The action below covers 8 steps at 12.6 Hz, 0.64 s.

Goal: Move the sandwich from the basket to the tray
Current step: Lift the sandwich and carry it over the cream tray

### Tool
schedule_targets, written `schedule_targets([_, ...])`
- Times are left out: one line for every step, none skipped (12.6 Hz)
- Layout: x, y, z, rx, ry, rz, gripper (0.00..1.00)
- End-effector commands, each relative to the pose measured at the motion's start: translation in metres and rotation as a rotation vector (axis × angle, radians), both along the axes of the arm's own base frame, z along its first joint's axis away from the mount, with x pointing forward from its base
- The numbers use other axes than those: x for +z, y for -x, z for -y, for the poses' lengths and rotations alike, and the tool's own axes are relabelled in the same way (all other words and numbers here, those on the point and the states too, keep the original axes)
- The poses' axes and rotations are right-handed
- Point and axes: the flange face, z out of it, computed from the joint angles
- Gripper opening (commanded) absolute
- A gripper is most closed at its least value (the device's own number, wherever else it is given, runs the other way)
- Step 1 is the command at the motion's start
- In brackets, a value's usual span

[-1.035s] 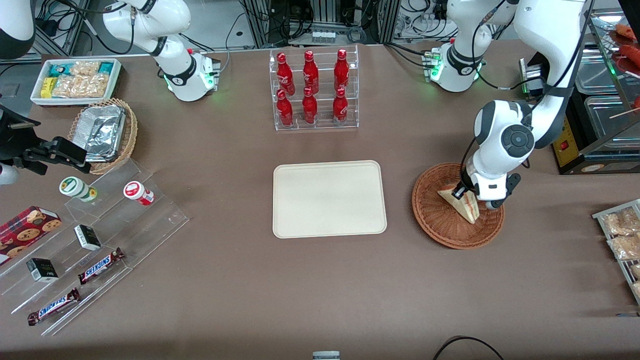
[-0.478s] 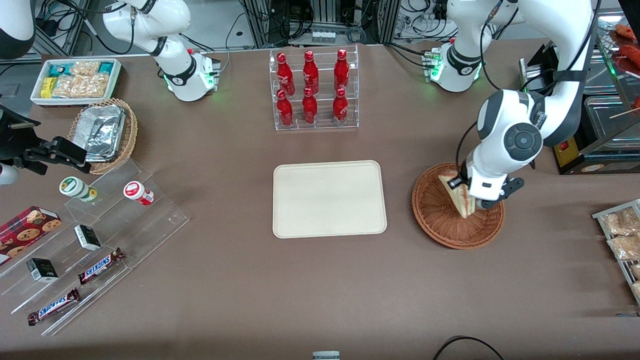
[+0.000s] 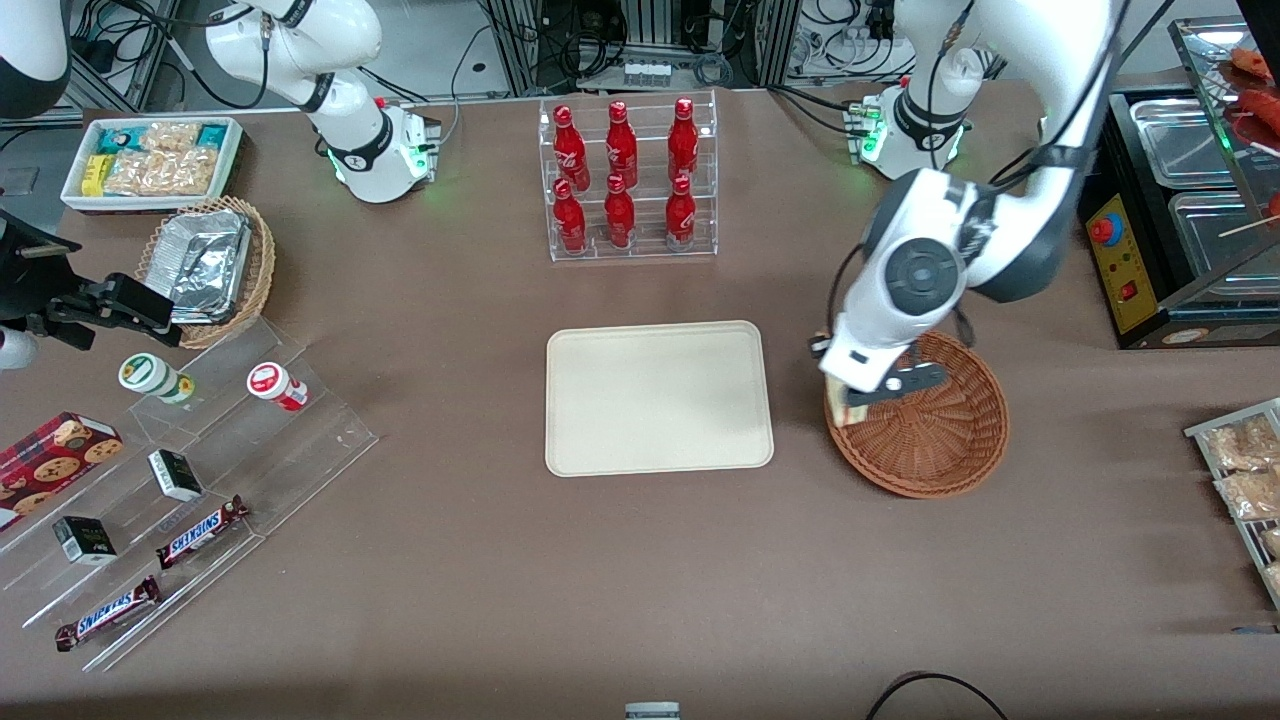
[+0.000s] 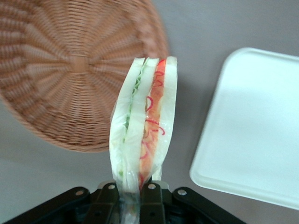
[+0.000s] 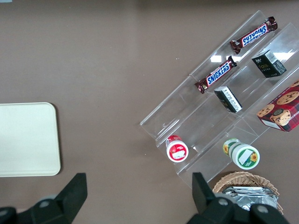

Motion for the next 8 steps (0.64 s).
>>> schedule_targets([-0.006, -0.003, 0.049, -0.005, 0.015, 0.019, 0.03])
schedule_targets([-0.014, 0.003, 0.072, -0.021, 0.025, 0.045, 0.03])
schedule_targets([-0.029, 0.008, 0.097, -0.019, 0.045, 0.072, 0.03])
schedule_targets([-0.040, 0.010, 0.118, 0.009, 0.057, 0.102, 0.03])
schedule_targets([-0.047, 0.014, 0.140, 0.023, 0.063, 0.114, 0.03])
schedule_targets([-0.054, 0.019, 0.158, 0.021, 0.065, 0.112, 0.03])
schedule_targets([-0.061, 0.022, 0.179, 0.032, 0.067, 0.114, 0.03])
schedule_targets([-0.065, 0.023, 0.195, 0.047, 0.068, 0.122, 0.03])
